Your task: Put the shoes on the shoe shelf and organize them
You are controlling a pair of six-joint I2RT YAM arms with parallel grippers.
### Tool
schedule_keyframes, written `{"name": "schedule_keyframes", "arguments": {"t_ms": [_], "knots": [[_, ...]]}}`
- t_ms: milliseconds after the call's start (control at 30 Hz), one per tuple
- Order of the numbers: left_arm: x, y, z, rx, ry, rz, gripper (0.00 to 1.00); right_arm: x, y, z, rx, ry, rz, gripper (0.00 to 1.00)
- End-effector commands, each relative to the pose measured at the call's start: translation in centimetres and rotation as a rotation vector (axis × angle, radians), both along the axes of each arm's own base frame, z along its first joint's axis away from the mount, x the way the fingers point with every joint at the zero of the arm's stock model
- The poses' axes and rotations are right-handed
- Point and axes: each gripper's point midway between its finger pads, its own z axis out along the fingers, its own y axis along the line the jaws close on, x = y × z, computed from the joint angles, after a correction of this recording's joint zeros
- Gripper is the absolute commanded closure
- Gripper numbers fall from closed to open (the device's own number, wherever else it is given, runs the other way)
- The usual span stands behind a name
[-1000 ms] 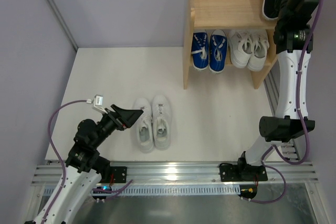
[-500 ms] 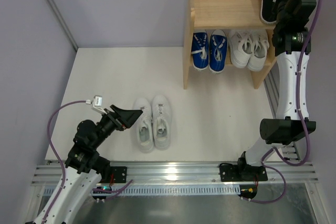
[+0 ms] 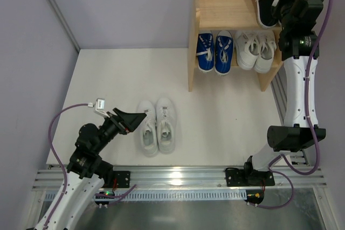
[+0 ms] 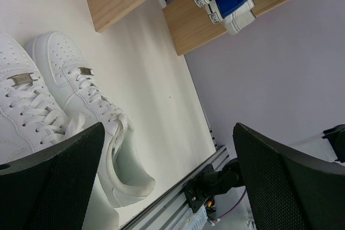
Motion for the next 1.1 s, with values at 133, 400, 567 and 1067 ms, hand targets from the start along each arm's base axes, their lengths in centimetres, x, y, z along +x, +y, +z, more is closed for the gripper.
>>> {"name": "schedule_keyframes", "arguments": {"t_ms": [133, 400, 567, 1067], "knots": [[-0.2, 0.1, 0.2, -0.003, -0.019, -0.001, 0.0, -3.9, 0.4, 8.6, -0.009, -0.283, -0.008, 0.96], [0.0, 0.2, -0.1, -0.001, -0.013, 0.008, 0.0, -4.1, -1.0, 8.5, 0.008, -0.285, -0.086, 0.76], [-0.1, 0.1, 0.1, -0.003, -0.017, 0.002, 0.0, -5.2, -0.4, 10.3, 0.008, -0.327, -0.059, 0.38], [0.2, 0.2, 1.2, 0.017, -0.034, 0.013, 0.0, -16.0, 12.2, 11.0, 0.094, -0.405, 0.345, 0.23]]}}
